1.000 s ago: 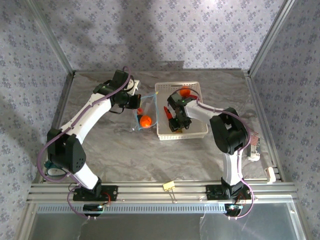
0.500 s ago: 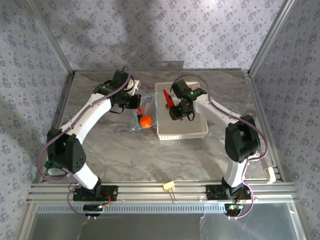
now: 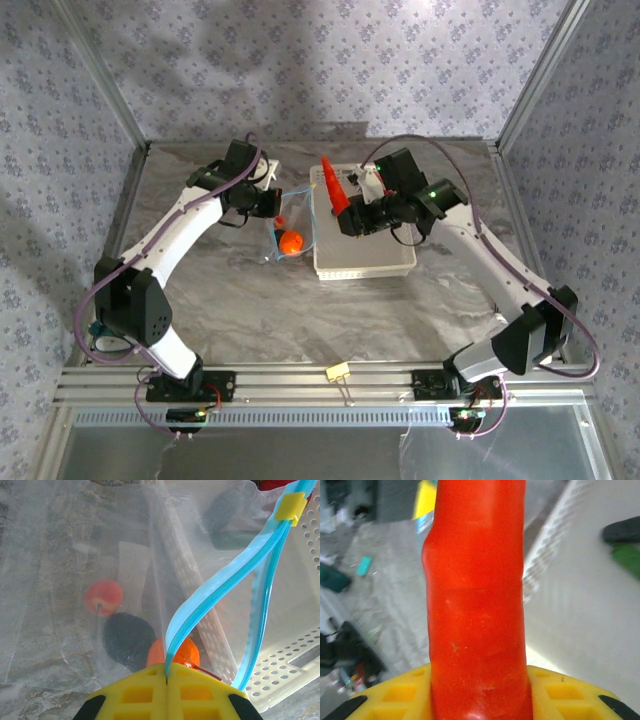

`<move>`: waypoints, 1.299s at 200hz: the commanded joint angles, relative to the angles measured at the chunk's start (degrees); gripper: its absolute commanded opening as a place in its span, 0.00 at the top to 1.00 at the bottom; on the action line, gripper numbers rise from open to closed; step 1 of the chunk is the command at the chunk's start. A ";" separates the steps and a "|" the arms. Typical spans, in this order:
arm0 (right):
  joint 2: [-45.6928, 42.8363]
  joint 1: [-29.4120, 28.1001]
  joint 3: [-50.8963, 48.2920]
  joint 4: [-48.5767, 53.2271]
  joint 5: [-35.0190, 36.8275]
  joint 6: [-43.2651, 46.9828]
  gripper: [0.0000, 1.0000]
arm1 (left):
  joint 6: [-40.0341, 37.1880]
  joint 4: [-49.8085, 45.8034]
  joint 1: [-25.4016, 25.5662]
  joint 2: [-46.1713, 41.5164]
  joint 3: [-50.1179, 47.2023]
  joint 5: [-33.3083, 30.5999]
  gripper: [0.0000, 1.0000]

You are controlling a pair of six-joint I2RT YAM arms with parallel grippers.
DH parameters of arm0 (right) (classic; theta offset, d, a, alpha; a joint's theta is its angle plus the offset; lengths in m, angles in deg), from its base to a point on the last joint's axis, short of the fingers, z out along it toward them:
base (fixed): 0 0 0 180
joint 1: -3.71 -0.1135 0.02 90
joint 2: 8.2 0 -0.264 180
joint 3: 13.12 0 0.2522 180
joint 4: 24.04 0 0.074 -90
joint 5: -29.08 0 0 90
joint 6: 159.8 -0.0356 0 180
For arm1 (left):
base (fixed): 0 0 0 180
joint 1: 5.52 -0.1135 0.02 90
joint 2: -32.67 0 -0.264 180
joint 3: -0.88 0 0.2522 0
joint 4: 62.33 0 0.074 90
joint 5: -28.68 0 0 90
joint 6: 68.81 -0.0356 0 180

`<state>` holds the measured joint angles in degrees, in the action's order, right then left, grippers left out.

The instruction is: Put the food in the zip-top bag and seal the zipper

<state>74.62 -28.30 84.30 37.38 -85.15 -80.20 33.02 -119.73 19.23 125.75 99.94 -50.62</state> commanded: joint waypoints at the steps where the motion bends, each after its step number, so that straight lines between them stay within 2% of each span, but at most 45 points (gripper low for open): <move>1: -0.08 -3.15 -2.21 4.25 -7.96 -1.99 0.69 | -0.53 0.44 0.00 -1.37 0.67 -0.67 1.00; 36: 1.46 -7.11 -3.76 6.54 -9.74 -2.70 0.70 | -0.28 1.10 0.07 -1.67 0.44 -0.93 1.00; 74: 4.58 -7.48 -4.90 5.08 -12.06 -4.93 0.70 | -0.06 1.71 0.37 -2.17 0.13 -1.07 1.00; 147: 17.06 -7.20 3.79 4.80 -14.18 -7.26 0.73 | -0.15 2.33 1.76 -3.43 -0.74 -1.33 1.00; 198: 24.73 -5.97 12.41 4.96 -12.04 -8.58 0.73 | -0.15 2.42 2.40 -3.68 -1.06 -1.17 1.00; 260: 32.65 -5.82 20.05 3.77 -3.54 -10.99 0.73 | -0.14 1.93 2.58 -3.59 -1.19 -0.36 1.00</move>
<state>105.33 -33.76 100.82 41.38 -92.97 -89.14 33.05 -117.87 21.29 124.15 98.56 -51.67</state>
